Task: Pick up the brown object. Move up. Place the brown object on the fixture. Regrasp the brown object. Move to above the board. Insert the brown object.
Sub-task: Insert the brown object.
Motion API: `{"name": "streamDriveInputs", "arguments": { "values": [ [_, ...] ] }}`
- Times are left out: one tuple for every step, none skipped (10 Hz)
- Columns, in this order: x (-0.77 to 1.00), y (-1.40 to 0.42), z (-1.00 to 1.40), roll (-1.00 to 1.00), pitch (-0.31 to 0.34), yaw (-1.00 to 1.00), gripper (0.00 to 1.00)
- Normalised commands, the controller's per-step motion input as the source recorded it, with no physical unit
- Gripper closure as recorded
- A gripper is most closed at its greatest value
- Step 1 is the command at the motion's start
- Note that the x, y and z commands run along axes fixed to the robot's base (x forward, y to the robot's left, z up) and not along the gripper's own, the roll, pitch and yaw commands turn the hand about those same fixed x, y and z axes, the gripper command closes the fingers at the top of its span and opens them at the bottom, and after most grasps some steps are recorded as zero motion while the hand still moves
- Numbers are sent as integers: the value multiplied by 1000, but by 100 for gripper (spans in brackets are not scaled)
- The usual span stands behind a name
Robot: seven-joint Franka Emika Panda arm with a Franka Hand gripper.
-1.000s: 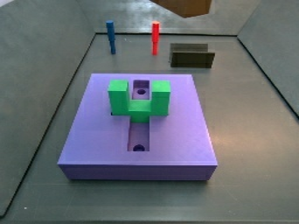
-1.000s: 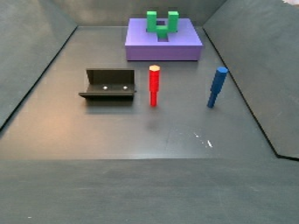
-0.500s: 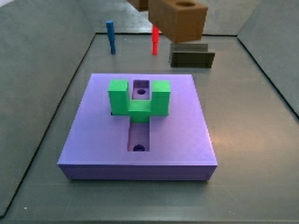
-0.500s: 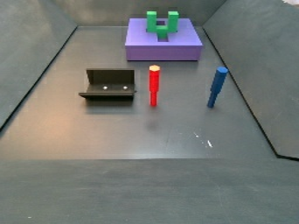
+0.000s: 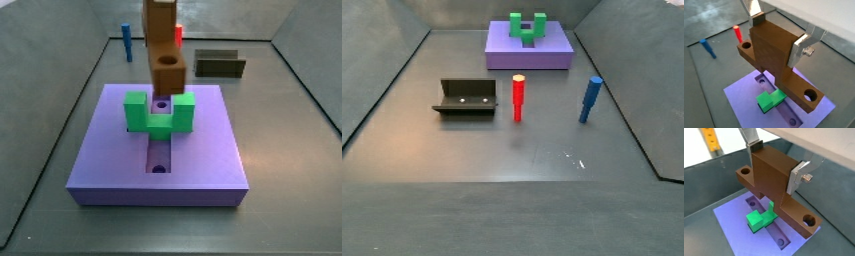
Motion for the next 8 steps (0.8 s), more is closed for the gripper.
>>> {"name": "streamDriveInputs", "arguments": {
  "values": [
    [0,0,-234,-237,-283,-534,100],
    [74,-49,-229,-81,-173,-446,100],
    [51,-134,-240,13,-109,-291,100],
    [0,-217,-271,179,-60,-91,100],
    [-51,-223,-294,280,-29,0,100],
    [-97,-89,-491,173,-4,-31,100],
    [-37,-40,-514,94,-3,-43,100],
    [0,0,-509,0,-19,-91,100]
  ]
}}
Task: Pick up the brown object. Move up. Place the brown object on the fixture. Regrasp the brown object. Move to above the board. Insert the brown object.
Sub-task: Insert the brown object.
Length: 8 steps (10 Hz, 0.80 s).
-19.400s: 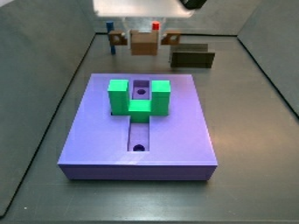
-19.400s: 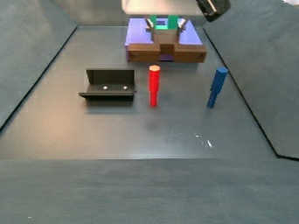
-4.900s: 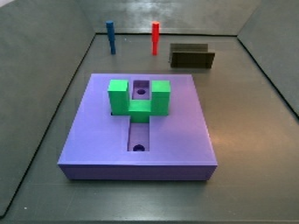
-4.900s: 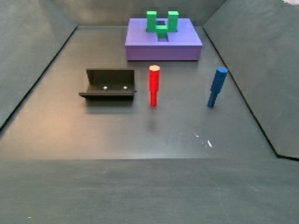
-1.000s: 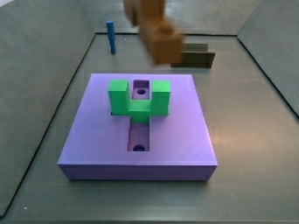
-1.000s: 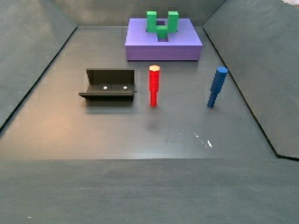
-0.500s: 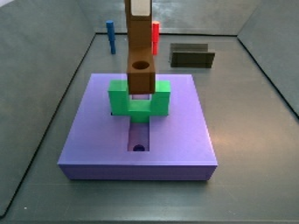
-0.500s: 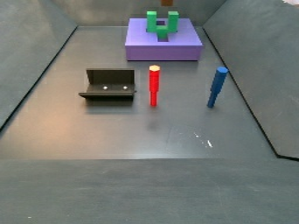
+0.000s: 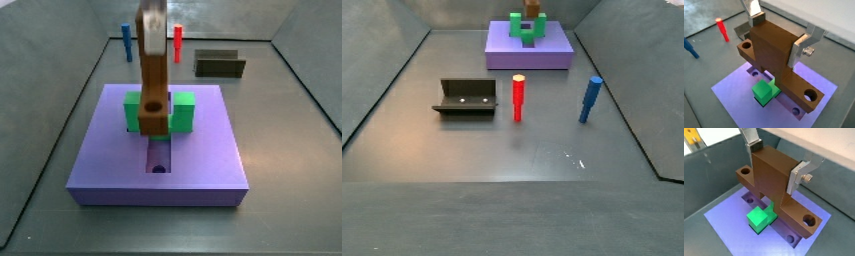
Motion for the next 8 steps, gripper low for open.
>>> {"name": "streamDriveInputs", "arguments": {
  "values": [
    [-26,0,-506,-87,-97,-120,100],
    [0,0,-443,-133,-106,-74,100],
    [0,0,-369,-84,-59,-40,100],
    [37,20,-280,-74,-27,-9,100],
    [66,37,-269,-26,-3,0,100],
    [123,37,-183,0,0,0,100],
    [194,23,-137,0,0,9,100],
    [203,17,-111,50,21,0,100]
  ]
}}
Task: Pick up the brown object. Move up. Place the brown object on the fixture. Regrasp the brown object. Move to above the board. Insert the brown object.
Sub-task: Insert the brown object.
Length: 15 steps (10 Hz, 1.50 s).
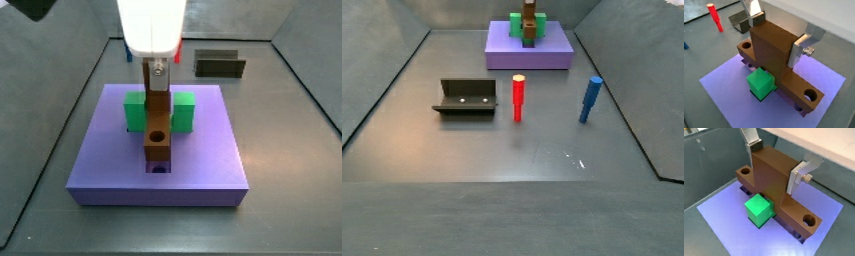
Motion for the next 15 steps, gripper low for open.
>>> {"name": "streamDriveInputs", "arguments": {
  "values": [
    [77,26,-209,53,0,0,100],
    [0,6,-311,76,0,0,100],
    [-29,0,-360,119,0,0,100],
    [-146,0,-406,69,-20,0,100],
    [-51,0,-286,0,0,0,100],
    [0,0,-231,0,0,-23,100],
    [0,0,-214,16,4,-43,100],
    [97,-40,-120,-3,1,-71,100],
    [277,-11,-106,0,3,-189,100],
    [89,63,-394,0,0,-277,100],
    [114,37,-369,0,0,-211,100],
    [37,9,-363,0,0,-166,100],
    [-17,14,-529,0,-43,-117,100],
    [-91,0,-617,-31,-90,-49,100],
    [0,-26,-523,0,-60,89,100]
  ]
}}
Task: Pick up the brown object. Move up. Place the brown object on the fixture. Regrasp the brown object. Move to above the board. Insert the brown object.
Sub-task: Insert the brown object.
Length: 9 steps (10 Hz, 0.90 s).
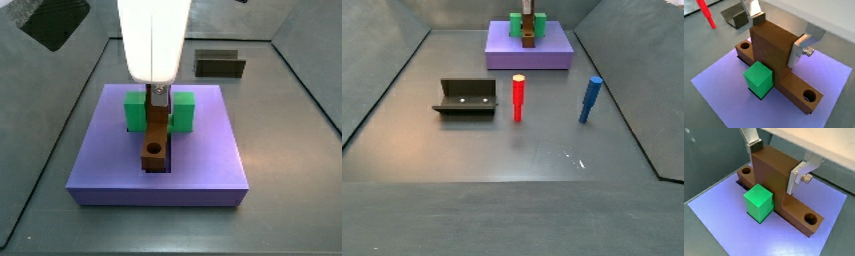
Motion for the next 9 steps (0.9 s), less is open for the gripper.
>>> {"name": "streamDriveInputs", "arguments": {
  "values": [
    [189,0,-329,0,0,394,100],
    [123,0,-257,26,0,374,100],
    [29,54,-223,26,-11,394,100],
    [0,6,-263,0,-17,203,100],
    [-111,0,-474,-36,-89,0,100],
    [-277,0,-820,0,-173,0,100],
    [-249,0,-760,0,-156,-3,100],
    [-26,0,0,0,0,0,100],
    [0,0,0,0,0,0,100]
  ]
}}
